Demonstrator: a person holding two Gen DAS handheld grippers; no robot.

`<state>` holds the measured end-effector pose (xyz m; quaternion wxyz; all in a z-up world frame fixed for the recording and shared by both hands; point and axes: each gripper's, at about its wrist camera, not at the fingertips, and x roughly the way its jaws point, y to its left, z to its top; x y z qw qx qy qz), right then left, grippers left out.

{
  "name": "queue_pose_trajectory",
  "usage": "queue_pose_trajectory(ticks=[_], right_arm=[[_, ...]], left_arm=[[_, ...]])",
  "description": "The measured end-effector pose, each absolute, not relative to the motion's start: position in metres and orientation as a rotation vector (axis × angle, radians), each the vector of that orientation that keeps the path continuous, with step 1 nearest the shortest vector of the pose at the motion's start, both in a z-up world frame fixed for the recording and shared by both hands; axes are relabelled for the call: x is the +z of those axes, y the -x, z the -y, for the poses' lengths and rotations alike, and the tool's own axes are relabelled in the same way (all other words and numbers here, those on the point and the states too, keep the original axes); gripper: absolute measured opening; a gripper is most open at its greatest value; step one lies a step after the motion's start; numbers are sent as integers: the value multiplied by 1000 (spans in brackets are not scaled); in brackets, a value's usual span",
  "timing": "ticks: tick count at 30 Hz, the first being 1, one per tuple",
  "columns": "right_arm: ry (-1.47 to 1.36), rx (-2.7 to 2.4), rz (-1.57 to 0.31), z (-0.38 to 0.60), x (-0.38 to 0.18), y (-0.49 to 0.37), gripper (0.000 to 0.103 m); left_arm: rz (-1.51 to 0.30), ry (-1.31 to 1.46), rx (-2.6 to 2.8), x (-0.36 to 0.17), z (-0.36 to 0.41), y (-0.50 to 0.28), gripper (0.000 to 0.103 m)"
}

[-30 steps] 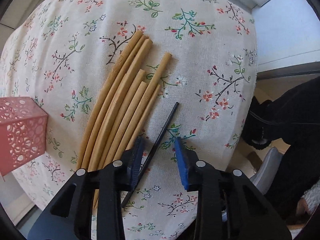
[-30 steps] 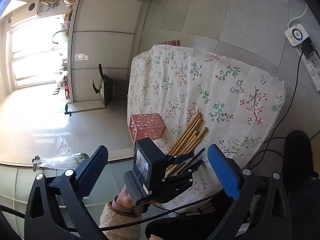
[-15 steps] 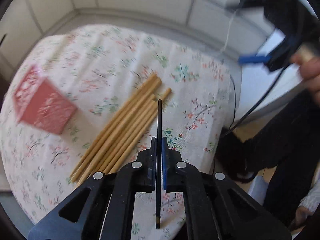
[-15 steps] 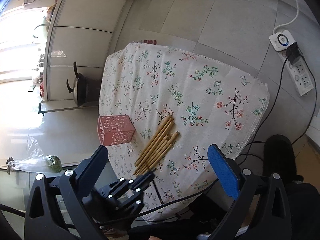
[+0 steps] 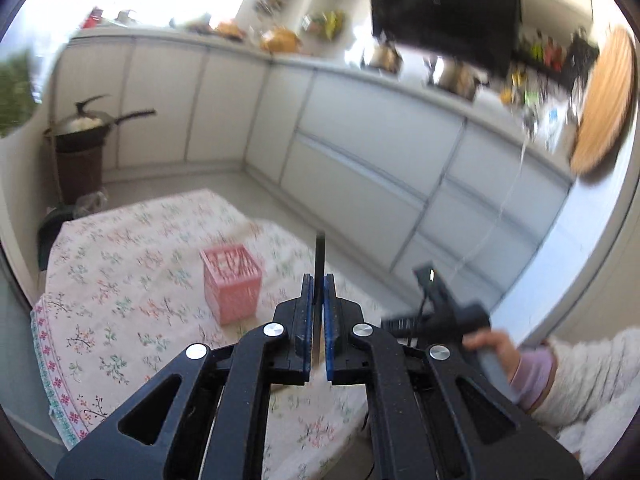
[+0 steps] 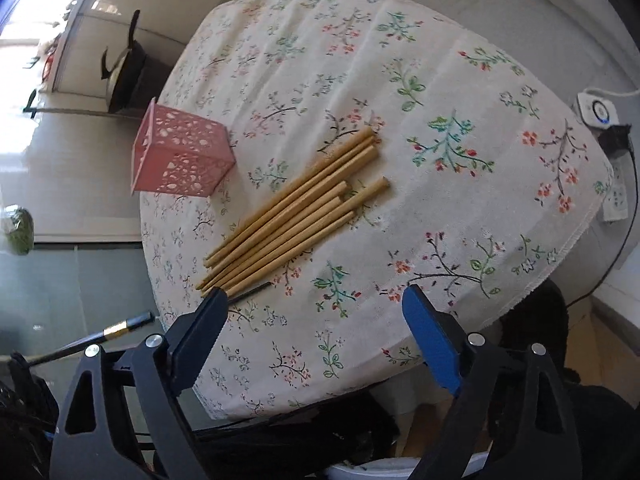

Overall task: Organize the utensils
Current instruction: 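Lift the black chopstick with the left tool over the pink holder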

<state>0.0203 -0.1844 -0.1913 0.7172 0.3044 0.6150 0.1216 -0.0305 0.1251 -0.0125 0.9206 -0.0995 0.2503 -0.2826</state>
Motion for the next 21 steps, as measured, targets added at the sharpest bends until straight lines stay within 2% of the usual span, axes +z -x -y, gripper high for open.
queue_pose_trajectory(ticks=[5, 10, 15, 21], right_arm=[[-217, 430, -1233, 117, -160, -11, 75], [458, 729, -1004, 3, -152, 23, 70], [570, 920, -1006, -65, -168, 10, 57], [667, 997, -1057, -121, -203, -8, 52]], left_arm=[[-353, 359, -488, 9, -166, 47, 4], [-229, 420, -347, 31, -200, 75, 4], [-103, 381, -120, 49, -212, 100, 4], [-30, 427, 7, 49, -235, 112, 4]])
